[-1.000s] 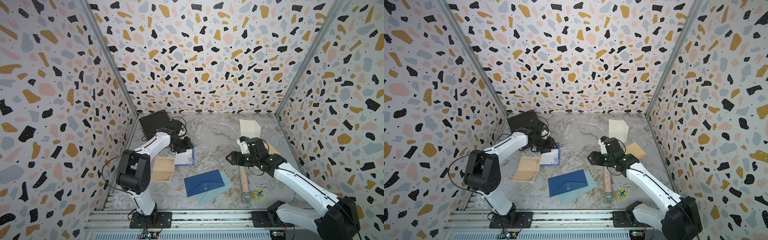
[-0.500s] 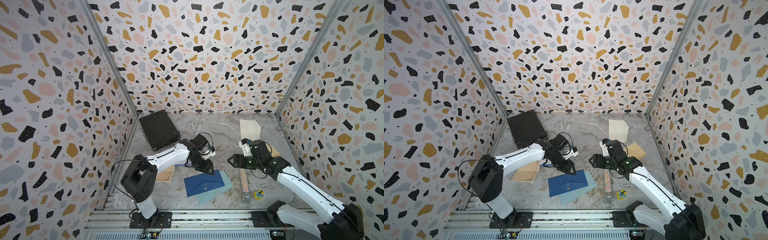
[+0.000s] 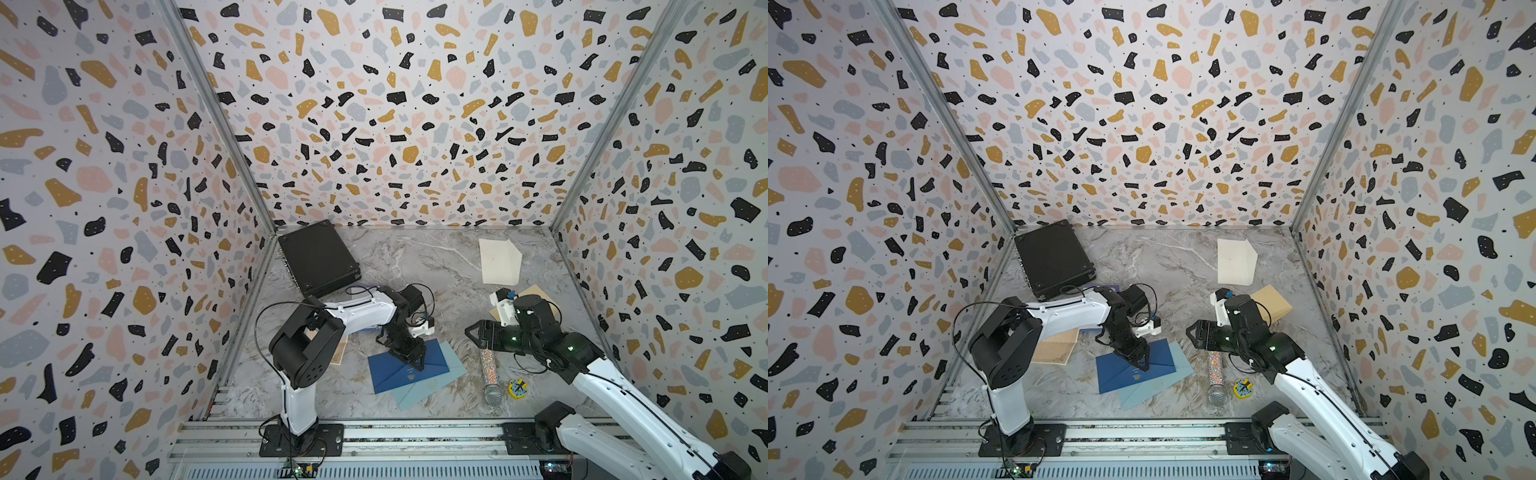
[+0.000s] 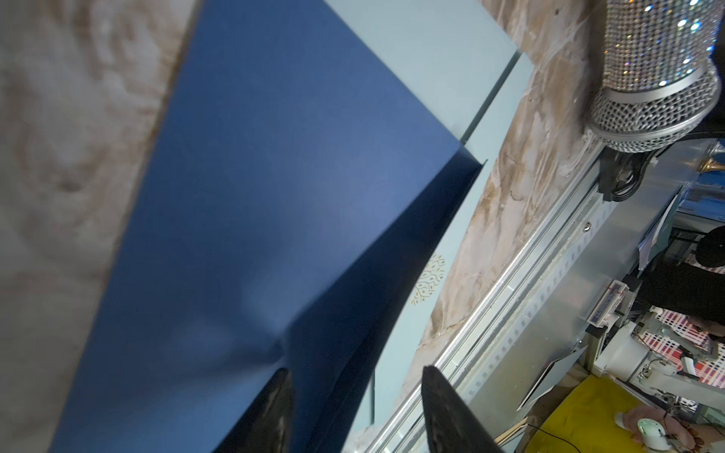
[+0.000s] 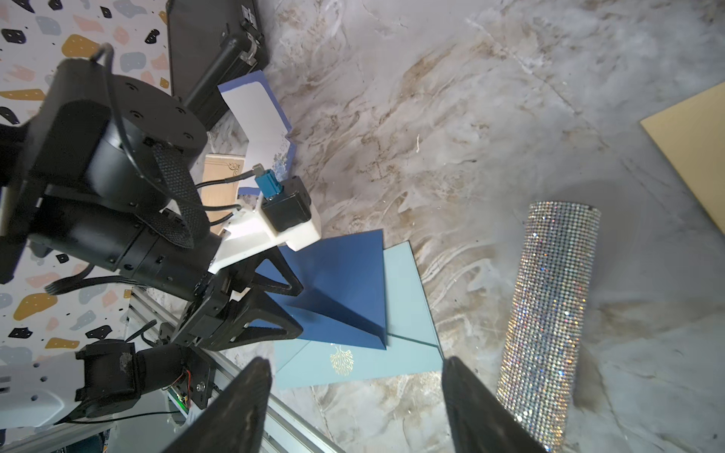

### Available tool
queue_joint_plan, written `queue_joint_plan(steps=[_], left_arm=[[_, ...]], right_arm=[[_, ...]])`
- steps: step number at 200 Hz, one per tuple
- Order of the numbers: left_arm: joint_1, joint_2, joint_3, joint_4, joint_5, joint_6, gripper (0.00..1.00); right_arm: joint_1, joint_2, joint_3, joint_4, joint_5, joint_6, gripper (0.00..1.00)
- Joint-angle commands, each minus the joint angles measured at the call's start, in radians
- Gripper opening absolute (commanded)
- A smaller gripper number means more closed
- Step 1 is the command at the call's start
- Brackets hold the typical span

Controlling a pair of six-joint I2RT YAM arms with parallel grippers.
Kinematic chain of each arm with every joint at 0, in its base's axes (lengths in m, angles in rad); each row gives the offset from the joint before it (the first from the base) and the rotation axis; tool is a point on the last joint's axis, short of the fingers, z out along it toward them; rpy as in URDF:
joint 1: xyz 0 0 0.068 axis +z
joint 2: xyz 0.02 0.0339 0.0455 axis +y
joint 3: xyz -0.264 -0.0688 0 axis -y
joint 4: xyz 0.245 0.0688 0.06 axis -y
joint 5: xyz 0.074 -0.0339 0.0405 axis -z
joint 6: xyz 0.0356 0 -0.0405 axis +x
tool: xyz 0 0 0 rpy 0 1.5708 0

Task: Take the letter paper out of the envelope
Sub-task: Pick up the envelope from the envelope.

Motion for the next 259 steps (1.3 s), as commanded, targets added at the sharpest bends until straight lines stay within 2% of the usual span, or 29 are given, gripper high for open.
queue_joint_plan(steps=[1, 60, 81, 134, 162, 188, 212, 259], left_arm=[[-0.010, 0.009, -0.010, -0.001, 0.013, 0.035, 0.50], [-0.013, 0.019, 0.018, -0.029, 0.016, 0.055, 0.35], [-0.013, 0.026, 0.029, -0.032, -0.003, 0.053, 0.25], [-0.013, 0.033, 0.073, -0.051, -0.076, 0.064, 0.12], [-0.012, 0.037, 0.095, -0.052, -0.091, 0.071, 0.00], [-0.012, 0.039, 0.144, -0.053, -0.077, 0.058, 0.00], [-0.011, 0.062, 0.253, -0.085, -0.060, 0.010, 0.00], [0.059, 0.058, 0.502, -0.119, -0.069, -0.215, 0.00]], right_arm=[[0.005, -0.010, -0.006, -0.011, 0.000, 0.031, 0.72], [0.005, 0.009, -0.012, 0.013, -0.010, 0.047, 0.71], [0.005, 0.014, -0.012, 0.016, -0.011, 0.045, 0.71], [0.005, 0.022, -0.011, 0.015, -0.015, 0.044, 0.71], [0.005, 0.022, -0.011, 0.014, -0.015, 0.042, 0.70], [0.005, 0.024, -0.005, 0.005, 0.003, 0.042, 0.70], [0.005, 0.017, 0.014, -0.015, 0.060, 0.041, 0.70], [0.005, -0.017, 0.045, -0.003, 0.150, -0.008, 0.70]])
